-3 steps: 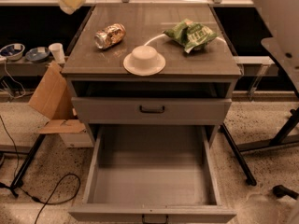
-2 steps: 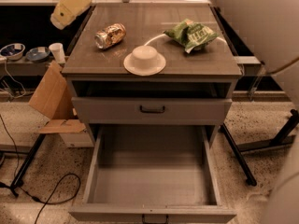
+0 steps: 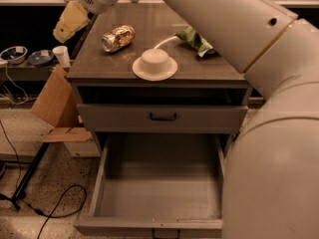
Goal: Place orange can into bottom drawer
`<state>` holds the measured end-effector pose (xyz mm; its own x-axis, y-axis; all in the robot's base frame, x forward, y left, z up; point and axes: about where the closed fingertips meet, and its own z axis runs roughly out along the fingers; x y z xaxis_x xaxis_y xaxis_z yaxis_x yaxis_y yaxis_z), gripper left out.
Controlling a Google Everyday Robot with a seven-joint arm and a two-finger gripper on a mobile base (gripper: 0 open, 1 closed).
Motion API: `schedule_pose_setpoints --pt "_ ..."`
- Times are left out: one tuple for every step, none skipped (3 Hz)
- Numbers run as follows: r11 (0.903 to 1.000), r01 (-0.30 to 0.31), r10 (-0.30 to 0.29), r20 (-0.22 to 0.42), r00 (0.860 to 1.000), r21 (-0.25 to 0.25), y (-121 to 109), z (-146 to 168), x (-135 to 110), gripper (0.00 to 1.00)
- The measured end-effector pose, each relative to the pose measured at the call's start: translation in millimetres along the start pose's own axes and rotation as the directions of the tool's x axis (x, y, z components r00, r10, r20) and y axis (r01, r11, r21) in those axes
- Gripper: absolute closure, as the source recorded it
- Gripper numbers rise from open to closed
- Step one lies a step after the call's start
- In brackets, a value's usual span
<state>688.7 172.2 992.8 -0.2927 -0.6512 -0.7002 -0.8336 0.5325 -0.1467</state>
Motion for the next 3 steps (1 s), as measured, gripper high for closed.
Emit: schedule_pose_setpoints --pt "0.9984 -0.035 0.037 -0.047 0.998 0.045 -19 27 7 0.00" --pt "0.9919 -0.074 0.084 -0.096 0.992 0.103 -41 44 21 0.00" --pt "0.9812 -0.105 0.128 -0.139 0.982 0.162 -62 53 37 0.00"
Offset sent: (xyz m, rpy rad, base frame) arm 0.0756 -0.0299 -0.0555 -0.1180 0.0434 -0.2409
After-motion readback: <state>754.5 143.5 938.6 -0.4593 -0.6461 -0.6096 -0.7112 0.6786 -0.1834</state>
